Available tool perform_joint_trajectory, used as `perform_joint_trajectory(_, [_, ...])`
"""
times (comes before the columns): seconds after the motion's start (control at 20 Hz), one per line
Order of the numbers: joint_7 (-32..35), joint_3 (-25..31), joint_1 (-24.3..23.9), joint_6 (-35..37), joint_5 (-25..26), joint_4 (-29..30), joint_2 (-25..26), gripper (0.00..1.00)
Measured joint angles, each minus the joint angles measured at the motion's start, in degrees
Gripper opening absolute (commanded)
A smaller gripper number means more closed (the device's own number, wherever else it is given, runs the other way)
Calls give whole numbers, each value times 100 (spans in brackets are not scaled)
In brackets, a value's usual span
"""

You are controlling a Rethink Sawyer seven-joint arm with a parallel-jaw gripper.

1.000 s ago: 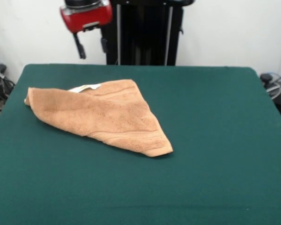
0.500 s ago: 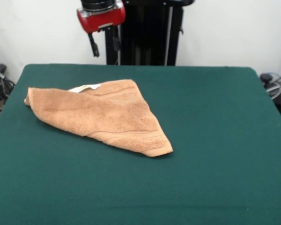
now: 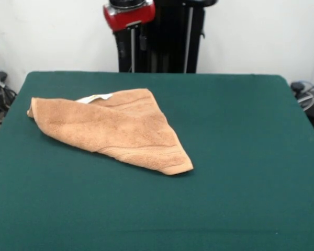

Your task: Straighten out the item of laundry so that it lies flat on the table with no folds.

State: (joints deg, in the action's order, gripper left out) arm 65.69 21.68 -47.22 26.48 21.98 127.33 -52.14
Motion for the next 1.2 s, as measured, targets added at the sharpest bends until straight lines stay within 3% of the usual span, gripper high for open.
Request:
perform_joint_trajectory(0.45, [70,-411,129,-878,-6,529,-88,100])
perform_joint_trajectory(0.8, [70,-1275,959,-1084,61,505,74,100])
perform_joint_trajectory(1.2, [70,-2149,1728,-1890,79,503,406,100])
